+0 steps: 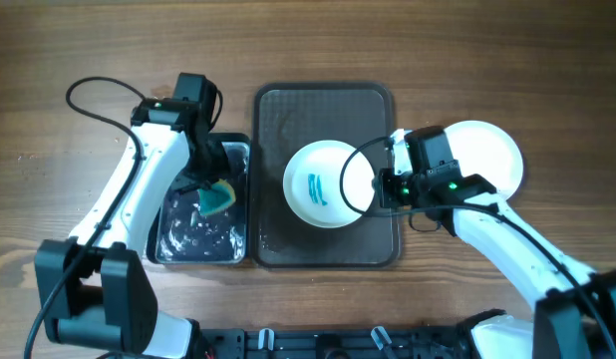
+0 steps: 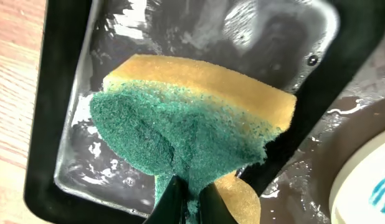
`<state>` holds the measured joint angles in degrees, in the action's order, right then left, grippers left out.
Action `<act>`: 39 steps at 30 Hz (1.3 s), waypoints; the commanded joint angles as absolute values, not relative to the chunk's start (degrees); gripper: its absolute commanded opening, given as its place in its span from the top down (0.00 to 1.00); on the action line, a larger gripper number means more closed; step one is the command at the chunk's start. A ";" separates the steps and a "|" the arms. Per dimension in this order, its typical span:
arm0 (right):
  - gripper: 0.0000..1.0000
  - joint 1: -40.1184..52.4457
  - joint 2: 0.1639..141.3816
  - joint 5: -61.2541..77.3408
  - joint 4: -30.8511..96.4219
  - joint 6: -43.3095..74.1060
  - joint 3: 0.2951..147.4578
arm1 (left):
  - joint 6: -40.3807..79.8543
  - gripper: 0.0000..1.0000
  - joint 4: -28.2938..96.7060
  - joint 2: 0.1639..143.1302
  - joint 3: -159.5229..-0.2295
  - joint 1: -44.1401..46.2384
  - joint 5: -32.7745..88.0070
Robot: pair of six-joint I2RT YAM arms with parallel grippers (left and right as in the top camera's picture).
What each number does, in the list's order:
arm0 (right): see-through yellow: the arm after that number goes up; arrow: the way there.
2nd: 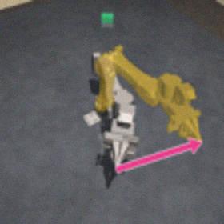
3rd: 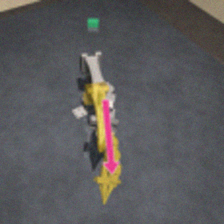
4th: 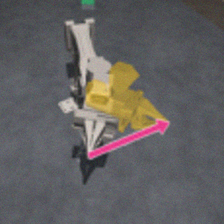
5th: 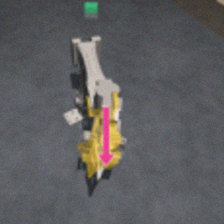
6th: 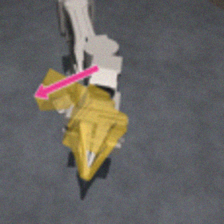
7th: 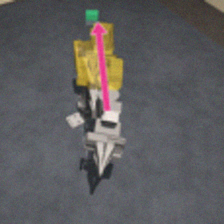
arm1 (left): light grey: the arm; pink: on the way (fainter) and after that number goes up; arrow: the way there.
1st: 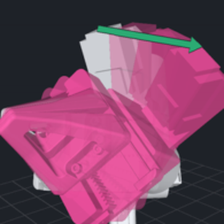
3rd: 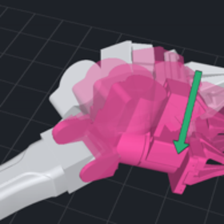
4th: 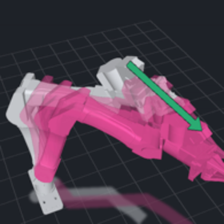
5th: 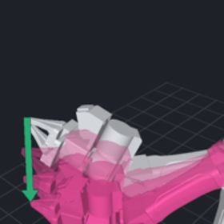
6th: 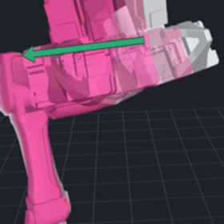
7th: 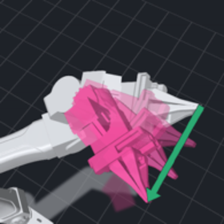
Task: Clean dirty plates on tray and stack at the side
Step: 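Grasp the sponge in the tin with left gripper and lift it, then scrub the plate with the sponge while right gripper holds its rim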
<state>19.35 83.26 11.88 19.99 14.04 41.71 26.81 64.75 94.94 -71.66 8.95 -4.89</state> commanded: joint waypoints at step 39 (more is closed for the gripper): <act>0.95 19.42 97.60 12.93 14.20 22.70 42.65 | 33.30 0.64 45.39 114.52 -77.49 34.61 13.72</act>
